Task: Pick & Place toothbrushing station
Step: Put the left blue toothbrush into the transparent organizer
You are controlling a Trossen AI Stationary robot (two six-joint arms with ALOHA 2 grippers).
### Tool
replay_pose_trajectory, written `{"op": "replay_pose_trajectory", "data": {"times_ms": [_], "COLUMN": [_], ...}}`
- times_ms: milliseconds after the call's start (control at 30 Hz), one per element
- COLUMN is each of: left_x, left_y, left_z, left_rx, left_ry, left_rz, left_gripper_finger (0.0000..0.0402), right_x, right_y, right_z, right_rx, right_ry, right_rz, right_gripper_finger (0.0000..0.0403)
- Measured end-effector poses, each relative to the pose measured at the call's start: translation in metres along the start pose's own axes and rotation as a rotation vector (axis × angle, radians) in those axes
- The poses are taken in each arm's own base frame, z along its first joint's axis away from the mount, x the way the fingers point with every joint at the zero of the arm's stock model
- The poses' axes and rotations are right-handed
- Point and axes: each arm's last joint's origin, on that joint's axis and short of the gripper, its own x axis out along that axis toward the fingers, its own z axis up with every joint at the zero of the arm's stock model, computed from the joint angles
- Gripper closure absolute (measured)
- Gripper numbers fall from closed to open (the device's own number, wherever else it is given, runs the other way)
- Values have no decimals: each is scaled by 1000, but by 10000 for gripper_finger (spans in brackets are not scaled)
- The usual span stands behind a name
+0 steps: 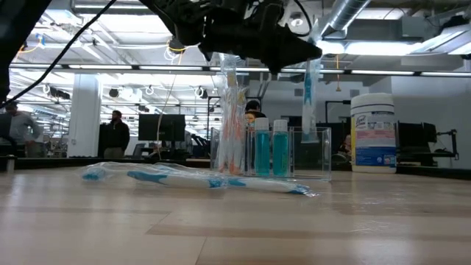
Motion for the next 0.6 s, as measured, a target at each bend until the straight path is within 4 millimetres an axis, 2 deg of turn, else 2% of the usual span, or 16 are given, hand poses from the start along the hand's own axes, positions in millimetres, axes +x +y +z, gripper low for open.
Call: {"op": "replay_pose_trajectory", "data": {"times_ms": [133,367,600], "left_x": [0,0,0], "left_y": [-2,-1,-1], "left_z": [0,0,4], "left_rx": [-1,7,-5], "left_ry": [-8,-11,-45], "left_rz": [-50,-56,-61], "left_gripper_finger": [376,309,259], "right_x": [0,0,0], "right_y": [0,0,0], "right_z": [0,0,0], "right_rx": [-12,-14,-14], "right_ry": [-1,-4,-4], "right_rz": [-3,-2,-2], "right_gripper_finger": [290,290,290]}}
